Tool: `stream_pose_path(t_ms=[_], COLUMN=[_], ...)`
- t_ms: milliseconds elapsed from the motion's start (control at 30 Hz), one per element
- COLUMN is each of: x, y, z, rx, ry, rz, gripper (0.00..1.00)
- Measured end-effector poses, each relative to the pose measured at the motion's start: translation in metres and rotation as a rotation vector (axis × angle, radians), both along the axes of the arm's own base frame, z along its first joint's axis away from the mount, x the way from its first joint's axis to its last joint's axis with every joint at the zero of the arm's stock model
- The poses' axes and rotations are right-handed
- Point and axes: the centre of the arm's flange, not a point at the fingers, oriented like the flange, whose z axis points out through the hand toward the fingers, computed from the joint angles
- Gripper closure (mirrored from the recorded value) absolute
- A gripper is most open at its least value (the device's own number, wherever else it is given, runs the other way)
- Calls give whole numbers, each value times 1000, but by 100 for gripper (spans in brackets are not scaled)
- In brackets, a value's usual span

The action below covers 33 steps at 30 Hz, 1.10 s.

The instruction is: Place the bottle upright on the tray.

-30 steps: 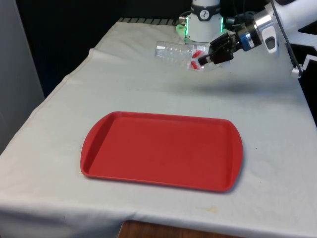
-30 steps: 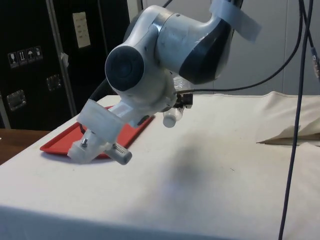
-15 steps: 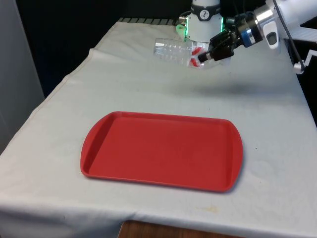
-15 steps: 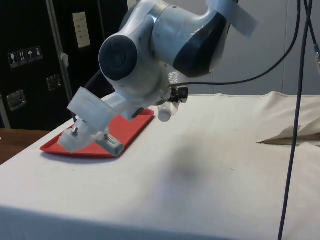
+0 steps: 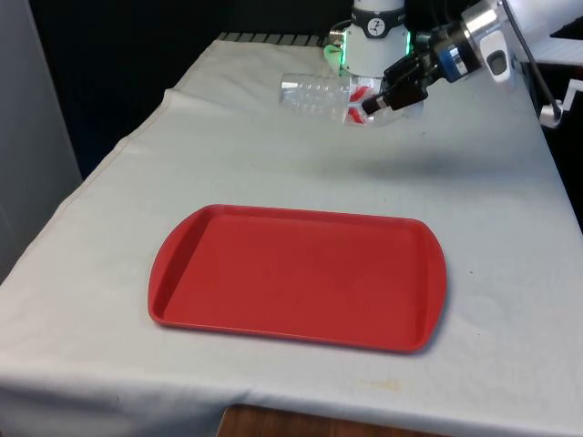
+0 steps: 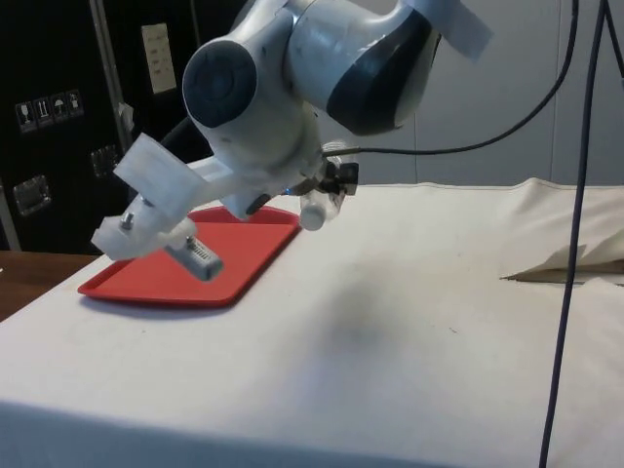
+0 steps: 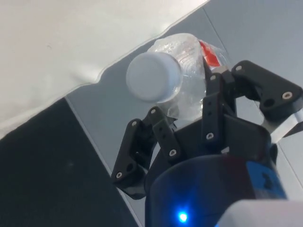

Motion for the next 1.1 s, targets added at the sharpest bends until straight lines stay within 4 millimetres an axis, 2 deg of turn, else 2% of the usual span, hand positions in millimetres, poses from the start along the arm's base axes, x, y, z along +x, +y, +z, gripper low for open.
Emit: stream_pose_path(t_ms=[1100], x=[17], y=[-14], z=[23], rx=[153], ry=[-8], rz=[-22], gripper=[100])
